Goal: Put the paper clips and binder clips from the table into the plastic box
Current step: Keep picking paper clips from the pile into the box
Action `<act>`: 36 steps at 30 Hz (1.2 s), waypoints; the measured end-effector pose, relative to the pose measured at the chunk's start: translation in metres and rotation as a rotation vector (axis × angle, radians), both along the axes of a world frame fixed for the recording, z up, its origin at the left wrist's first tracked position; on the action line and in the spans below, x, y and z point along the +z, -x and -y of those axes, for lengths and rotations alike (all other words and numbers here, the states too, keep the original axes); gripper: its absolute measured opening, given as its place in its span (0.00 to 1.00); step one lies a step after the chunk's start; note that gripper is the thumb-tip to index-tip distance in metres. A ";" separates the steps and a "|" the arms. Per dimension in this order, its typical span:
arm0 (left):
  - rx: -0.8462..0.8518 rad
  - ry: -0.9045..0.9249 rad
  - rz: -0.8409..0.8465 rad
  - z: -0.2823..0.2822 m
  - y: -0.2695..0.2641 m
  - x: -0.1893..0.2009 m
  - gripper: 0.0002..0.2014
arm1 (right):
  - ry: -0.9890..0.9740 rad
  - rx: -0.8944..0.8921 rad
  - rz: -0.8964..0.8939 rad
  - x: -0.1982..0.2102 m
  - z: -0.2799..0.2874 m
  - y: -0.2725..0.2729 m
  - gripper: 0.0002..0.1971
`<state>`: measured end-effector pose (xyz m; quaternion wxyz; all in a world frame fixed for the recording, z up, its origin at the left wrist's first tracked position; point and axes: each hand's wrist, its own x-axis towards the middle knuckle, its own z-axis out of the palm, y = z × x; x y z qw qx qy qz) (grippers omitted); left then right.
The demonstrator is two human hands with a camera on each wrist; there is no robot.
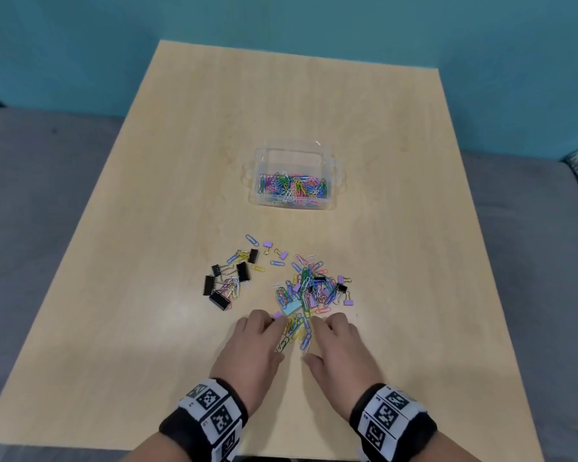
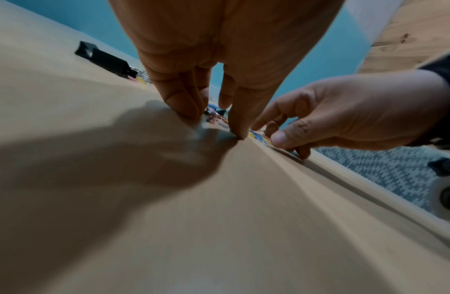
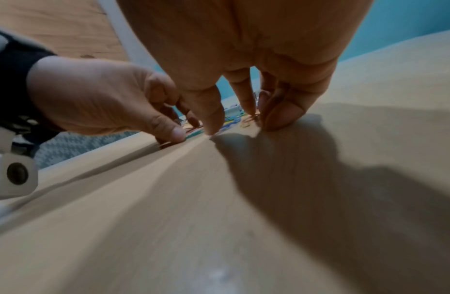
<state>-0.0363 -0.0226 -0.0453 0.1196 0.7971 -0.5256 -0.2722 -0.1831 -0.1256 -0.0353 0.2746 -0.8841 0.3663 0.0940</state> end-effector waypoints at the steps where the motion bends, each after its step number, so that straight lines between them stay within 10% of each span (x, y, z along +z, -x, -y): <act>1: -0.014 0.001 0.001 0.004 0.002 -0.001 0.28 | 0.005 0.011 0.012 -0.002 -0.001 -0.006 0.23; 7: -0.059 -0.023 0.090 0.027 -0.001 -0.006 0.18 | 0.021 0.006 0.026 -0.011 0.005 -0.033 0.11; 25: -0.016 -0.070 0.066 0.038 -0.021 0.001 0.10 | 0.211 0.332 -0.166 -0.008 0.040 -0.028 0.21; 36: 0.592 0.067 -0.622 0.076 -0.078 0.040 0.10 | -0.492 -0.381 0.204 0.027 0.101 -0.052 0.04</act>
